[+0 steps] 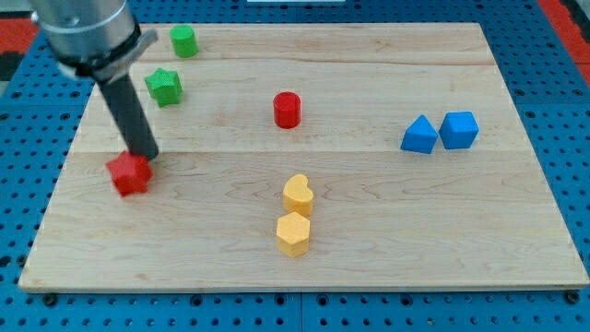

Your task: Move the red circle closer to the red star

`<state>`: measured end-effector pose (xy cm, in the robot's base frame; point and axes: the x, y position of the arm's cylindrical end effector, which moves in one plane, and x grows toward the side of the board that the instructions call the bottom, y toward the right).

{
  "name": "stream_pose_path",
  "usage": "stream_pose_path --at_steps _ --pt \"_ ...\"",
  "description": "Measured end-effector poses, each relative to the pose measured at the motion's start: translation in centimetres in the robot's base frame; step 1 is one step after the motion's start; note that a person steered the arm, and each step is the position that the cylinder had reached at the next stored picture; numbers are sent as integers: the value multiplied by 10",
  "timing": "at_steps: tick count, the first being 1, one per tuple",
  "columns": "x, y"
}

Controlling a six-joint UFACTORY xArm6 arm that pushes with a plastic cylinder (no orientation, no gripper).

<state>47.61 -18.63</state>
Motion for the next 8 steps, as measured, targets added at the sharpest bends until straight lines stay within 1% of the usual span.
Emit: stream_pose_path --at_steps 1,2,3,4,6,8 --pt "55 0" --pt "58 25" --pt "10 113" --pt "-15 173" --pt "-77 184" --pt "-111 239"
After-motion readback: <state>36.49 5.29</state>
